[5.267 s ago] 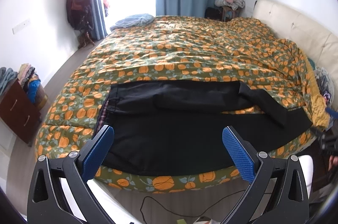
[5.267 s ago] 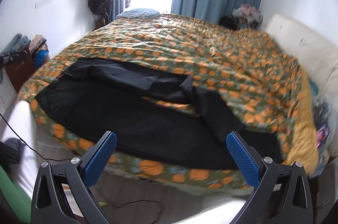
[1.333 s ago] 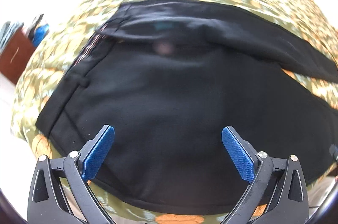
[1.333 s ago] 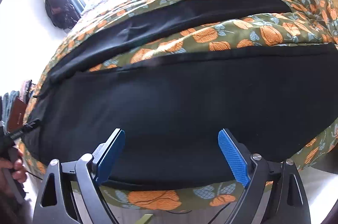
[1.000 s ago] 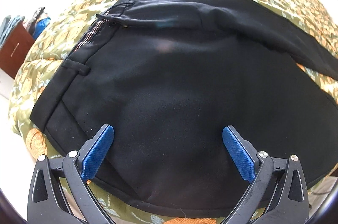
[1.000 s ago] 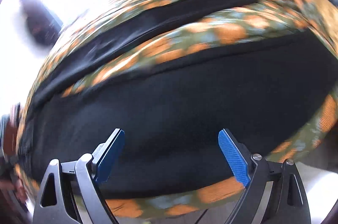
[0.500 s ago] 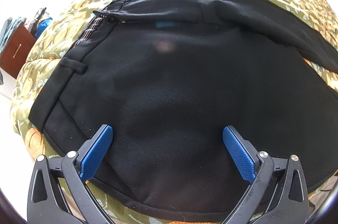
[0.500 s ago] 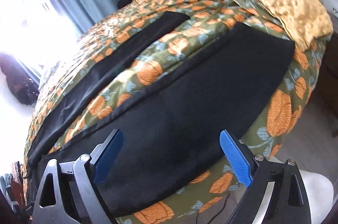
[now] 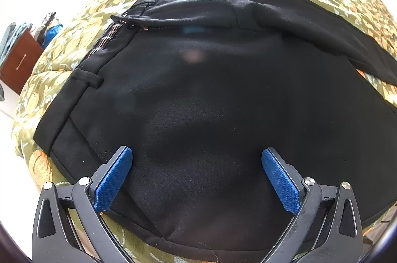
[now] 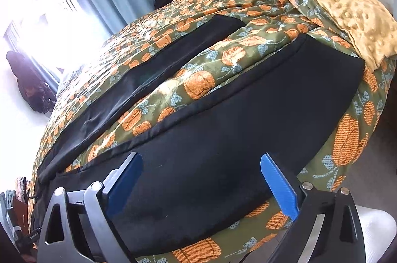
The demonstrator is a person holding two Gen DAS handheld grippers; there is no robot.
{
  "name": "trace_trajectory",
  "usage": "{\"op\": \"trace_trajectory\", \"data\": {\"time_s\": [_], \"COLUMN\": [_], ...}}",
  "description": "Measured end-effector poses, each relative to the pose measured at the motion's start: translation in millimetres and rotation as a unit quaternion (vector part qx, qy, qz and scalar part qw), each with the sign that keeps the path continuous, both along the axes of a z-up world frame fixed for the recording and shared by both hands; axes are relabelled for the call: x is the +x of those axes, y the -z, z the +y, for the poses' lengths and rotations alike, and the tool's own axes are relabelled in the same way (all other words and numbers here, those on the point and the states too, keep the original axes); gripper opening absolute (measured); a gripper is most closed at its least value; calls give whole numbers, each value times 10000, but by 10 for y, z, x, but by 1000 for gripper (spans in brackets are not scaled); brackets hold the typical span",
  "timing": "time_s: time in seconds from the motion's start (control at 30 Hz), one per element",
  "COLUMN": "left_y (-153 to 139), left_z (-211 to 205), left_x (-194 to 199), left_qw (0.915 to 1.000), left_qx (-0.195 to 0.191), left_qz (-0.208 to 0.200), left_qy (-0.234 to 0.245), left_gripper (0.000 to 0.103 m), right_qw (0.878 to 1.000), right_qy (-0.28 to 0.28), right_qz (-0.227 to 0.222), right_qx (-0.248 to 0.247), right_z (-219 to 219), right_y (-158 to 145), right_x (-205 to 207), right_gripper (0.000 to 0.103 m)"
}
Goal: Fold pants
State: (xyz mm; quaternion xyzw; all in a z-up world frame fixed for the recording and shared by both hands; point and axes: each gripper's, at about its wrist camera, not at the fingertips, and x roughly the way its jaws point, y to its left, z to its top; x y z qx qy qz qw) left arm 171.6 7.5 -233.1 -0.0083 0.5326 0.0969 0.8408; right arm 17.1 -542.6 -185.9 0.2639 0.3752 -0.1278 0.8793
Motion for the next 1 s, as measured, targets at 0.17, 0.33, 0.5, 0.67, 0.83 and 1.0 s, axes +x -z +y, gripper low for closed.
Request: {"op": "trace_trajectory", "data": {"time_s": [0.17, 0.33, 0.5, 0.67, 0.83, 1.0], "left_y": [-9, -21, -31, -43, -44, -49], "left_z": [-24, -44, -64, -65, -61, -64], "left_x": [-32, -68, -106, -112, -126, -129], "left_qw": [10000, 9999, 9996, 9995, 9993, 9993], "left_qx": [33, 79, 127, 140, 156, 160], "left_qz": [-80, -150, -243, -279, -331, -344], "left_qy": [-3, -12, -50, -67, -55, -54], "left_gripper": [103, 103, 103, 103, 103, 103], "right_qw": [9999, 9998, 9994, 9895, 9649, 9381], "right_qy": [-102, -176, -342, -1330, -2469, -3368], "right_qz": [-6, 36, -45, -567, -784, -739], "right_qx": [-55, -132, 83, -8, -432, -338], "right_z": [36, 84, 248, 731, 1366, 1783], "right_y": [7, -9, -275, -732, -987, -899], "right_x": [32, 70, 322, 969, 1542, 2093], "right_gripper": [96, 96, 96, 101, 101, 101]}}
